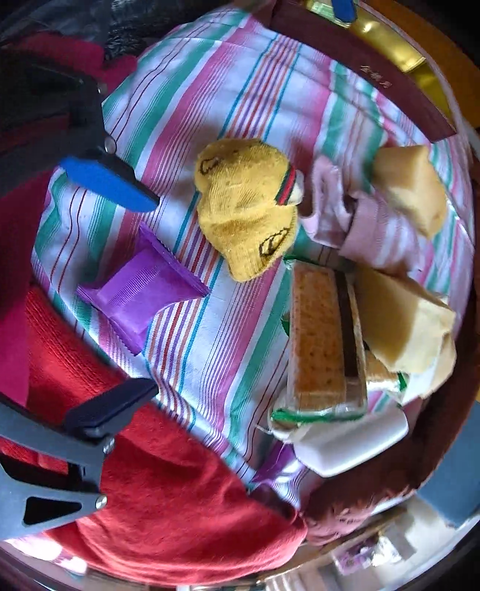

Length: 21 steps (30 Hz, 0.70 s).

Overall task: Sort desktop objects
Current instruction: 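Return both tools to the pile, right tool grasping the purple sachet, then grasp the yellow sock with the left tool while the right tool lifts the sachet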

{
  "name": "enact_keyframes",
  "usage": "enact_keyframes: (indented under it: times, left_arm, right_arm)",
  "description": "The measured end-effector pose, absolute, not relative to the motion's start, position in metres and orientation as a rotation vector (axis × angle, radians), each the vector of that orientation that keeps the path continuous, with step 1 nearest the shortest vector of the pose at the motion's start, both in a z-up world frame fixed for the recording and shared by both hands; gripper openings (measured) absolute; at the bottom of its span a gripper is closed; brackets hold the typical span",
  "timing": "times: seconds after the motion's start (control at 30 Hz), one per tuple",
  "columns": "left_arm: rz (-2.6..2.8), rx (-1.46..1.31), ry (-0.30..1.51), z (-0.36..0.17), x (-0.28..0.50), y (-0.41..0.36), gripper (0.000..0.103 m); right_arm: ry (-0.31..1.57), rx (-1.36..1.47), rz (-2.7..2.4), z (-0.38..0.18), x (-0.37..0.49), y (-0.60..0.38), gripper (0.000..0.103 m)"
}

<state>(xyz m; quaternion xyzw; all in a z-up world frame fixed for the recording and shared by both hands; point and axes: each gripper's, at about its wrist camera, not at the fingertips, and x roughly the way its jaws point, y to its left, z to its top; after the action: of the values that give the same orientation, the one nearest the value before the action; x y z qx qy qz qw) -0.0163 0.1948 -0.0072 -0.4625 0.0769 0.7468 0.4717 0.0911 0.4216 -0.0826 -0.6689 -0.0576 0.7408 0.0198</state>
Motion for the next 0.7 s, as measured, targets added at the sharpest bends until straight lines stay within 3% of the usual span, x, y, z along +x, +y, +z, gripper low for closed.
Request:
enact_keyframes:
  times: [0.17, 0.23, 0.27, 0.33, 0.7]
  left_arm:
    - [1.761, -1.110, 0.204, -0.009, -0.011, 0.221, 0.064]
    - [1.738, -1.115, 0.205, -0.012, -0.010, 0.231, 0.063]
    - [1.725, -1.118, 0.210, -0.014, -0.009, 0.236, 0.062]
    - [1.699, -1.120, 0.221, -0.019, -0.008, 0.250, 0.057]
    - [1.668, -1.156, 0.282, -0.047, -0.006, 0.301, 0.057]
  right_arm:
    - [-0.145, -2.179, 2.270, -0.094, 0.089, 0.427, 0.069]
    - [-0.159, -2.196, 2.255, -0.097, 0.089, 0.426, 0.046]
    - [-0.144, -2.197, 2.257, -0.098, 0.090, 0.428, 0.042]
    - [-0.097, -2.167, 2.281, -0.095, 0.092, 0.432, 0.037]
    - [0.151, -1.916, 2.403, -0.069, 0.107, 0.456, 0.035]
